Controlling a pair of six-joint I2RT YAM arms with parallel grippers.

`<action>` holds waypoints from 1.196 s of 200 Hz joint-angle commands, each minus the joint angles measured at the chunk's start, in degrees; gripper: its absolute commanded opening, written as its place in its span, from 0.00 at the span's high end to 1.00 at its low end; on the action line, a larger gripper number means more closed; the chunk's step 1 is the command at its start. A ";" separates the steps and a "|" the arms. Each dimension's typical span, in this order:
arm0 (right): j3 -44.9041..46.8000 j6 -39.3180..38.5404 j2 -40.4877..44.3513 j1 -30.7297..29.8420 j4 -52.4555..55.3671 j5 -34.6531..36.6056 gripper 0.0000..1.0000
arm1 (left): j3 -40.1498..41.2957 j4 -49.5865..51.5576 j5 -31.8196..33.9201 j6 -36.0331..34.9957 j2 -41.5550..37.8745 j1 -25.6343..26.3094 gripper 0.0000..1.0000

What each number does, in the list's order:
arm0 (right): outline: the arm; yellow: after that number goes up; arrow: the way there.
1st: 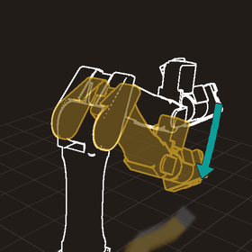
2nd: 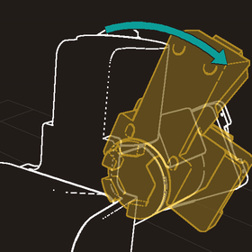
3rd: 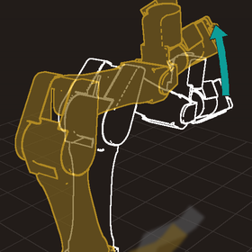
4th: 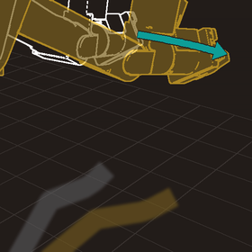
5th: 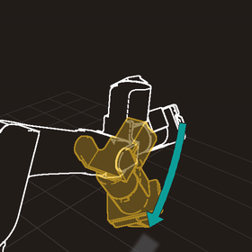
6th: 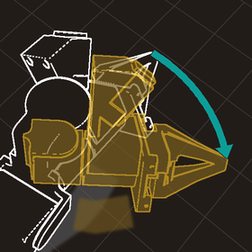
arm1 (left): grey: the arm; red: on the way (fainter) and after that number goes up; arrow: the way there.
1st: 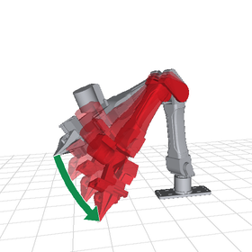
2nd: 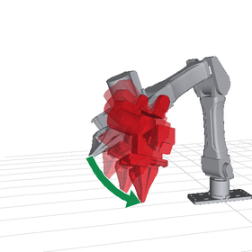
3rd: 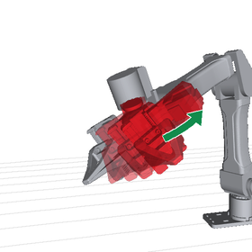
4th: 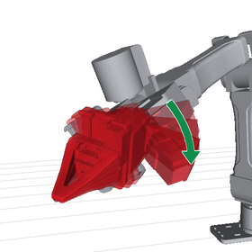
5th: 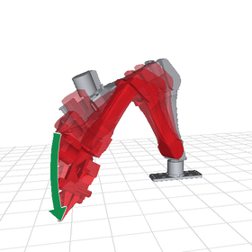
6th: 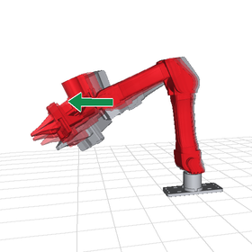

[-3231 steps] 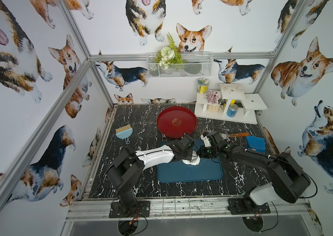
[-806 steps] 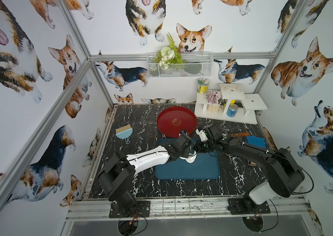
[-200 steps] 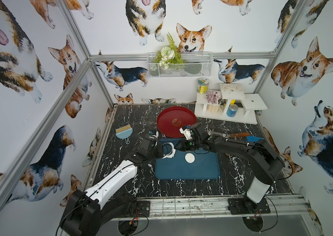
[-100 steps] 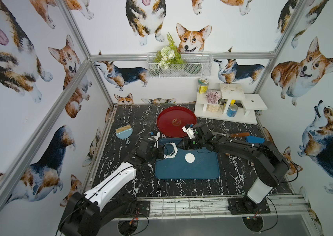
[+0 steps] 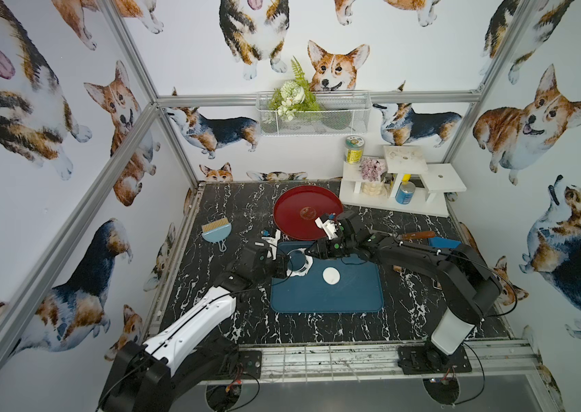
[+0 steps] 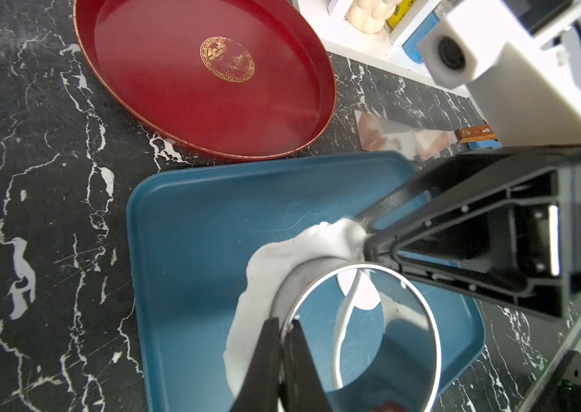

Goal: Roll out the dumpling wrappers from the dough
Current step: Remove the dumpling wrapper from the dumpling mold.

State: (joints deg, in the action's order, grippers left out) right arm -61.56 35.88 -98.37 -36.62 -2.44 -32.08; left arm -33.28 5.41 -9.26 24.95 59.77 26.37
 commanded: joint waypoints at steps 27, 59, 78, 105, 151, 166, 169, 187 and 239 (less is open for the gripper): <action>-0.49 0.25 -0.10 0.06 -1.47 -1.44 0.71 | -0.12 -1.67 -0.33 -0.91 -0.15 0.00 1.00; -0.23 0.05 -0.16 0.06 -1.27 -1.85 0.82 | -0.13 -1.93 -0.02 -0.88 -0.10 -0.05 1.00; 0.04 0.07 -0.07 0.06 -1.25 -1.54 0.87 | -0.09 -2.20 -0.06 -0.87 -0.09 -0.02 1.00; 0.03 0.15 -0.24 0.10 -1.41 -1.43 0.90 | 0.15 -2.74 -0.10 -0.60 -0.32 -0.03 1.00; 0.99 0.68 -0.60 0.64 -1.72 -0.74 0.92 | 0.76 -4.37 -0.06 0.49 -1.66 -0.08 1.00; 1.43 0.77 -0.44 0.70 -1.95 -0.62 0.92 | 0.85 -4.89 -0.06 1.09 -1.92 -0.09 1.00; 1.52 0.84 -0.41 0.65 -1.96 -0.62 0.92 | 0.85 -5.00 -0.06 1.19 -1.97 -0.14 1.00; 1.96 0.94 -0.25 0.74 -2.22 -0.62 0.92 | 1.40 -6.11 -0.04 2.04 -2.27 -0.18 1.00; 2.58 1.04 -0.42 1.00 -2.57 -0.09 0.92 | 2.76 -8.53 0.03 4.45 -4.05 -0.68 1.00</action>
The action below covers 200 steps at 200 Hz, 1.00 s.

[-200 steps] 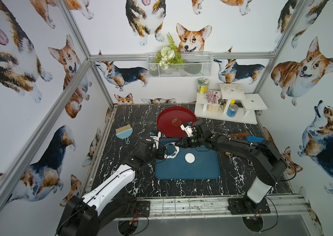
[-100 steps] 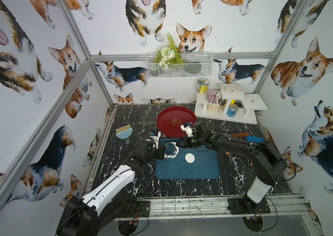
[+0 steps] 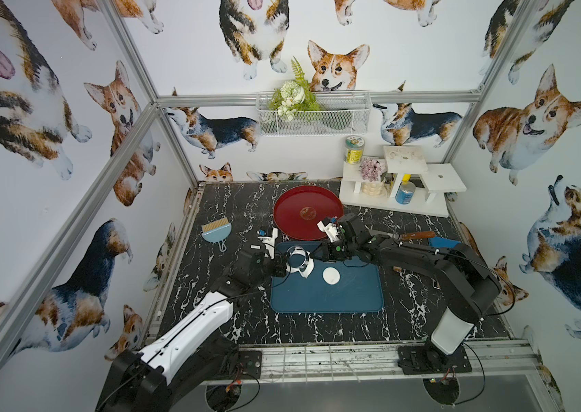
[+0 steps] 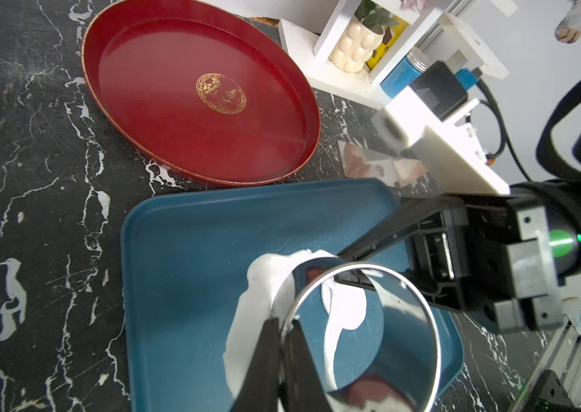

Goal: Roll out the dumpling wrappers from the dough
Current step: Remove the dumpling wrapper from the dumpling mold.

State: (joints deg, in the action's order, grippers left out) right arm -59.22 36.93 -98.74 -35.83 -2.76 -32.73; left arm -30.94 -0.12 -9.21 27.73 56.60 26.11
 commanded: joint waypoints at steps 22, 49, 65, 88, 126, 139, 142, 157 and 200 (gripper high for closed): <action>0.49 0.32 -0.31 0.35 -2.46 0.82 0.92 | 0.92 -2.79 -0.06 2.18 -1.81 -1.04 1.00; 0.20 0.68 -0.85 0.40 -2.69 1.00 0.92 | 2.25 -3.16 0.64 3.59 -2.36 -1.57 1.00; 0.02 0.97 -1.43 0.36 -2.99 0.74 0.92 | 3.48 -4.89 0.47 4.69 -2.31 -1.76 1.00; -0.45 1.39 -2.36 0.36 -3.04 0.83 0.91 | 4.22 -6.92 0.40 6.09 -1.83 -1.76 1.00; -1.15 1.78 -4.16 0.34 -2.33 1.04 0.91 | 3.96 -9.05 0.81 7.30 -1.83 -1.85 1.00; -1.16 1.98 -4.69 0.33 -2.26 0.84 0.91 | 3.87 -9.66 1.16 7.84 -1.83 -1.85 1.00; -1.16 2.00 -4.77 0.33 -2.26 0.83 0.91 | 3.92 -9.83 1.33 7.99 -1.86 -1.85 1.00; -0.99 2.07 -4.92 0.30 -2.24 0.82 0.91 | 4.21 -10.55 2.02 8.56 -2.07 -1.85 1.00; -0.85 1.83 -5.04 0.38 -1.96 1.22 0.91 | 4.47 -11.26 3.70 9.31 -2.38 -1.93 1.00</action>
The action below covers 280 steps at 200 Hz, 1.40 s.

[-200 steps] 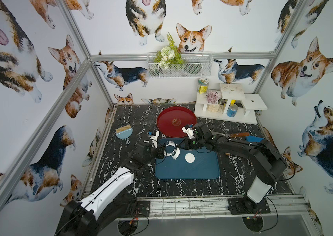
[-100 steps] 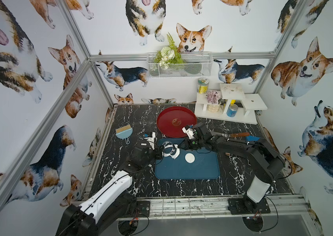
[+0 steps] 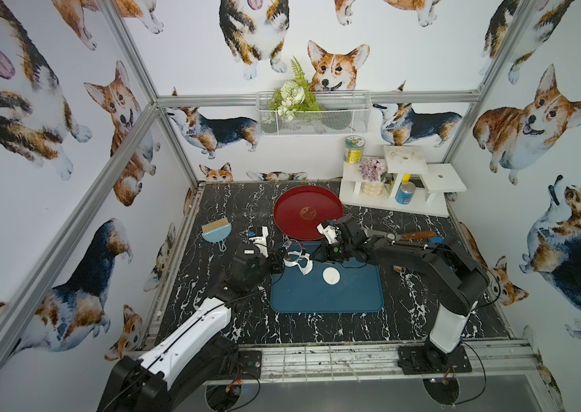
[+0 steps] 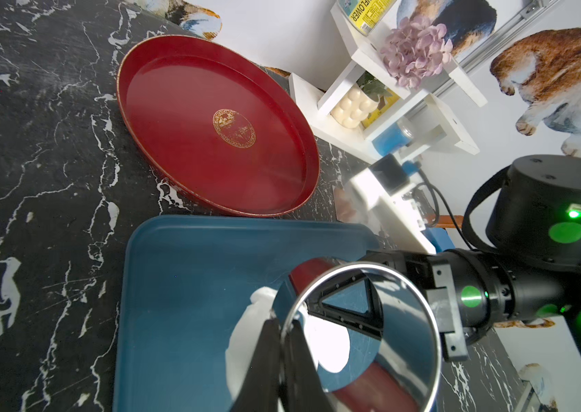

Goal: Roll out the dumpling wrappers from the dough
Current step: Remove the dumpling wrapper from the dumpling mold, then place the dumpling mold at the center of the board.

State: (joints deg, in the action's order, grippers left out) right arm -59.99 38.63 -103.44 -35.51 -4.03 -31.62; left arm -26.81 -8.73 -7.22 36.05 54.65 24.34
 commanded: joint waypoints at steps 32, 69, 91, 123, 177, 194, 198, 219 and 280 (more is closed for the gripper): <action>0.22 0.20 -0.78 0.05 -0.99 0.23 0.91 | 0.79 -3.13 2.32 1.70 -1.26 -0.11 1.00; -0.02 0.02 -1.75 0.08 -0.97 0.50 0.91 | 1.41 -3.30 2.27 2.68 -1.68 -0.34 1.00; -0.40 0.00 -2.59 0.04 -0.90 0.76 0.91 | 1.91 -2.31 4.18 2.71 -2.68 -0.43 1.00; -1.62 -0.17 -4.10 0.04 -0.84 0.76 0.90 | 2.47 -0.15 7.47 2.73 -4.77 -0.61 1.00; -6.63 -2.57 -6.03 -0.63 4.21 3.73 0.84 | 0.96 7.32 12.45 0.66 -9.41 -1.14 1.00; -8.77 -3.83 -6.48 -1.04 7.78 6.53 0.76 | 0.97 8.92 13.04 0.16 -10.75 -1.49 1.00; -9.17 -4.22 -6.59 -1.20 8.51 7.22 0.75 | 1.09 9.22 13.06 0.16 -11.06 -1.55 1.00; -11.04 -5.94 -6.99 -2.05 12.03 11.43 0.67 | 1.92 9.78 12.94 0.16 -12.45 -1.75 1.00; -12.92 -7.43 -6.68 -2.90 15.32 14.41 0.61 | 0.34 18.09 17.81 -0.80 -11.02 -2.32 1.00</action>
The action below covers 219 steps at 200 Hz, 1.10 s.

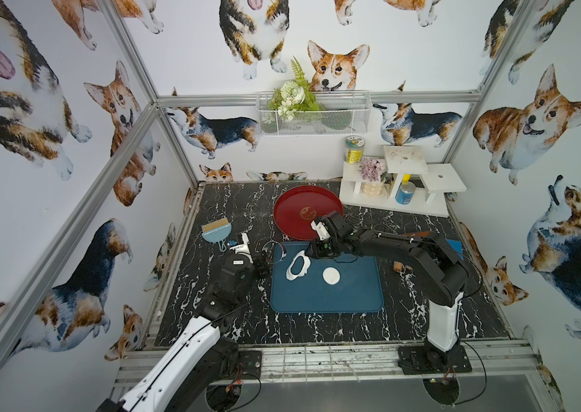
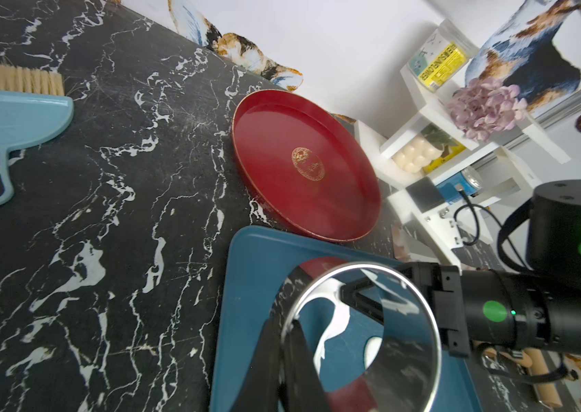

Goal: Roll out the dumpling wrappers from the dough
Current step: Place the dumpling mold at the center of the board.

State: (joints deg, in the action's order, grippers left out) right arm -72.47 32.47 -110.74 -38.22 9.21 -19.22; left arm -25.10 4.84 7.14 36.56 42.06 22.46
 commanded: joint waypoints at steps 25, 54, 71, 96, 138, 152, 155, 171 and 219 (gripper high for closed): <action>-0.96 -1.53 0.86 -0.39 2.88 2.60 0.61 | -2.44 6.12 4.31 -1.68 5.79 -2.56 1.00; -1.45 -2.19 0.94 -0.55 3.61 3.05 0.61 | -3.94 4.84 2.44 -2.70 12.40 -7.00 1.00; -1.45 -2.15 0.90 -0.62 3.41 2.82 0.61 | -4.83 3.18 2.31 -3.50 15.92 -9.01 1.00; -1.63 -2.15 0.71 -0.72 3.09 2.36 0.61 | -6.74 0.47 1.00 -4.92 21.79 -11.89 1.00; -1.89 -2.08 0.78 -0.89 2.80 2.00 0.61 | -10.52 -5.43 1.05 -6.34 32.52 -13.91 1.00; -1.80 -1.96 0.84 -0.98 2.66 2.00 0.61 | -12.19 -6.86 0.61 -6.64 36.53 -14.58 1.00; -1.80 -1.97 0.86 -0.98 2.65 2.00 0.61 | -12.41 -7.29 0.52 -6.70 37.35 -14.67 1.00; -1.71 -1.96 0.93 -1.08 2.61 1.97 0.61 | -13.68 -9.10 -0.15 -6.72 41.10 -15.12 1.00; -1.89 -1.97 0.80 -1.09 2.50 1.77 0.61 | -18.20 -9.90 -1.50 -7.20 46.74 -15.95 0.82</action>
State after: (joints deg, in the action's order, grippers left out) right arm -73.89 31.03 -110.17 -39.27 11.79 -16.84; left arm -40.84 -3.20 7.18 30.20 87.53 6.83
